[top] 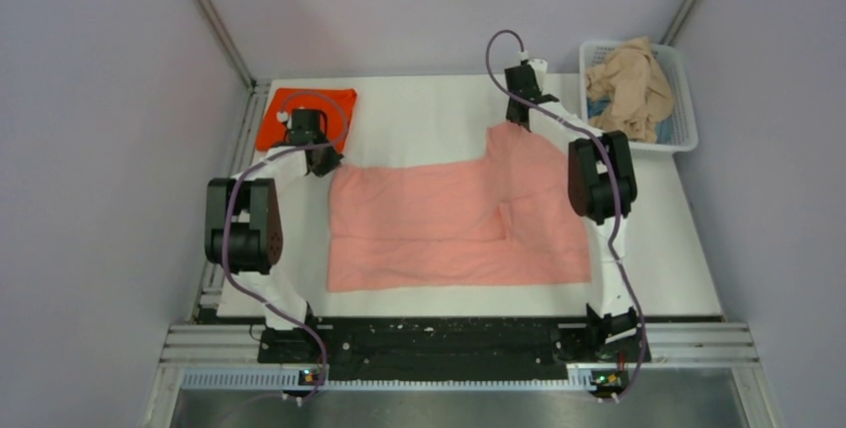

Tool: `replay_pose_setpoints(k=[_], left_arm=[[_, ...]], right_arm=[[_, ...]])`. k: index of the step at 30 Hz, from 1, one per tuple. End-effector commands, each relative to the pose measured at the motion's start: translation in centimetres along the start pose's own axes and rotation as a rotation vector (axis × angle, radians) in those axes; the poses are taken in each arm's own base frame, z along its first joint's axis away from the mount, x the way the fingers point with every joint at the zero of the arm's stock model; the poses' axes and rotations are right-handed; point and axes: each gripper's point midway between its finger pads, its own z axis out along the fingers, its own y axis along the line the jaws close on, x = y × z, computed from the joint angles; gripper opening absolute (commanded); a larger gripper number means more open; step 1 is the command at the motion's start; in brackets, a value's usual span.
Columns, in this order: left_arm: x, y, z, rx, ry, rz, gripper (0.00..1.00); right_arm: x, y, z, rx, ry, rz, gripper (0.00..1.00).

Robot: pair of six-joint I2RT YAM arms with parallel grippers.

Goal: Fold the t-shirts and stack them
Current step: Fold the other side of the tshirt into a rectangle

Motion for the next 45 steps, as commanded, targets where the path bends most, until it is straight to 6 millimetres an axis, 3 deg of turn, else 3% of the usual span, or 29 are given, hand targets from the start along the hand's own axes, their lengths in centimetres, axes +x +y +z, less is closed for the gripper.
replay_pose_setpoints(k=[1, 7, 13, 17, 24, 29, 37, 45], left_arm=[[-2.1, -1.1, -0.4, 0.02, -0.066, -0.009, 0.0], [-1.1, -2.2, -1.9, 0.124, -0.064, 0.002, 0.0], [0.1, -2.5, -3.8, 0.194, -0.064, -0.002, 0.0], [1.1, -1.9, -5.0, 0.205, -0.072, -0.015, 0.0], [3.0, -0.3, -7.7, 0.219, -0.107, -0.044, 0.0], [3.8, 1.5, -9.2, 0.204, -0.177, -0.07, 0.0], [3.8, 4.3, -11.5, 0.151, -0.311, -0.131, 0.0], [4.9, 5.6, -12.7, 0.173, -0.363, -0.194, 0.0]], right_arm=[[-4.2, 0.8, -1.5, -0.061, -0.091, -0.003, 0.0], [-3.1, 0.0, -4.5, -0.112, -0.092, 0.01, 0.0], [-1.5, -0.7, -9.1, -0.185, -0.105, 0.007, 0.0], [-0.5, -1.3, -12.8, -0.233, -0.117, 0.002, 0.0], [3.7, -4.3, -17.5, -0.224, -0.08, 0.007, 0.0], [4.8, -5.9, -21.0, -0.247, -0.098, 0.017, 0.0], [6.8, -8.4, -24.9, -0.26, -0.096, 0.028, 0.0], [9.0, -9.6, -26.9, -0.286, -0.06, 0.044, 0.0]])
